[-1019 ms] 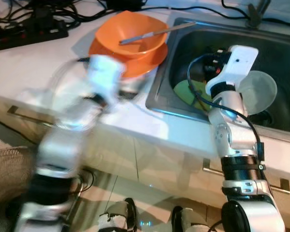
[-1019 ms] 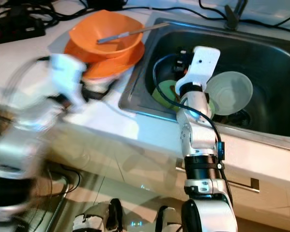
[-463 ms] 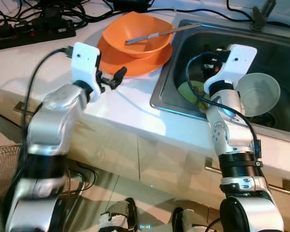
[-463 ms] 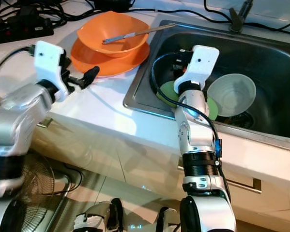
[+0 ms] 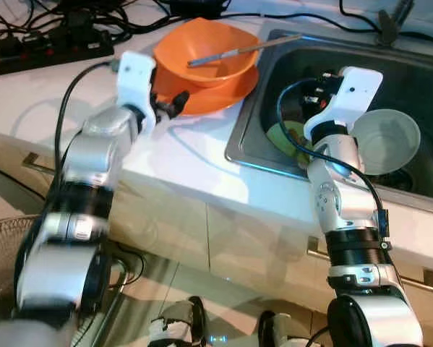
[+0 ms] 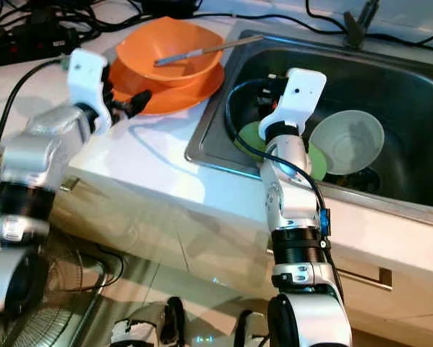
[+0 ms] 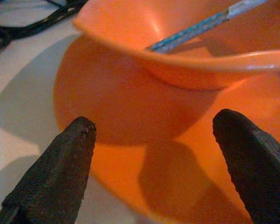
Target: Kitchen organization
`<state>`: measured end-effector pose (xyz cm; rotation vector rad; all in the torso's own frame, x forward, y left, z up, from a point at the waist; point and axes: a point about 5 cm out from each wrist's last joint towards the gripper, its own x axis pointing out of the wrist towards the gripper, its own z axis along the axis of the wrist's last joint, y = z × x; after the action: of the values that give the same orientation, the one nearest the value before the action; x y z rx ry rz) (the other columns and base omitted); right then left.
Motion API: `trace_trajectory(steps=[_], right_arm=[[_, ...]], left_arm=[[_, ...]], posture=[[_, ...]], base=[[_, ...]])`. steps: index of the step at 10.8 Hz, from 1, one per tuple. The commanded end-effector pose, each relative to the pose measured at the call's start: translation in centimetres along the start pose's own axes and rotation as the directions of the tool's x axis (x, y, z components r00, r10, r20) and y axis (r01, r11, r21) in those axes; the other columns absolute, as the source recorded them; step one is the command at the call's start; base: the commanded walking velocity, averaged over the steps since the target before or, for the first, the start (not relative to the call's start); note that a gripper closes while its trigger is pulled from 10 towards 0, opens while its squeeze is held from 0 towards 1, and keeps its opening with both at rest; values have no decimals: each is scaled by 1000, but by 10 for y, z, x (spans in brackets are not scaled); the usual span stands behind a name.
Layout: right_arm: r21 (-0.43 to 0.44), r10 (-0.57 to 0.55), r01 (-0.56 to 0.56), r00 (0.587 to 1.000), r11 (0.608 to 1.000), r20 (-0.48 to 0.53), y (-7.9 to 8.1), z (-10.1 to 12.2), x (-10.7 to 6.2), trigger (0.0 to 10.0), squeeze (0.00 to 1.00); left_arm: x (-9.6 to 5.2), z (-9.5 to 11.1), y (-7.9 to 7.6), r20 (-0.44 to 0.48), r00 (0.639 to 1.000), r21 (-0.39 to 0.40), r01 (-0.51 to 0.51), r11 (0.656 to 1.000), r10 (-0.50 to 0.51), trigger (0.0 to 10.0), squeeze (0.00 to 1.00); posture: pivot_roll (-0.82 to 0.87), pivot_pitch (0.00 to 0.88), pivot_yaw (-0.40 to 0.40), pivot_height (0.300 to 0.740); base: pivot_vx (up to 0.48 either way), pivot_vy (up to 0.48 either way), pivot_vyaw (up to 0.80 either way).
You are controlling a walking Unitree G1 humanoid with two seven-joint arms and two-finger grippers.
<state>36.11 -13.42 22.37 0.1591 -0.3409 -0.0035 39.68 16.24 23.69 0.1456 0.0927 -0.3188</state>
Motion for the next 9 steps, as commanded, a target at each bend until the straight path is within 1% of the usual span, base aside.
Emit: trace_trajectory(steps=[1,2,3,5,7,9], right_arm=[[4,-4,4,1000,1000,10,-1,0,-3,10000,0],[6,-7,7,1000,1000,9,-1,0,-4,10000,0],[9,-9,9,1000,1000,5,-1,-2,-6,10000,0],[15,-8,8,1000,1000,-2,1,-4,-7,10000,0],[18,-7,7,1000,1000,-6,2,-5,-7,10000,0],[22,-7,7,1000,1000,-7,3,-6,-7,10000,0]], left_arm=[[2,1,1,-8,1000,38,15,999,-15,10000,0],[6,3,0,-7,999,63,42,997,-42,10000,0],[9,8,-2,-7,997,108,79,991,-78,10000,0],[15,14,-4,-37,993,164,118,979,-113,10000,0],[17,10,-2,-96,987,161,146,976,-132,10000,0],[11,-3,5,-188,965,125,208,970,-183,10000,0]], posture=[[62,139,68,740],[64,142,71,740],[68,146,75,740],[75,152,81,740],[85,158,93,740],[108,161,100,740]], base=[[0,0,0],[0,0,0],[0,0,0],[0,0,0],[0,0,0],[0,0,0]])
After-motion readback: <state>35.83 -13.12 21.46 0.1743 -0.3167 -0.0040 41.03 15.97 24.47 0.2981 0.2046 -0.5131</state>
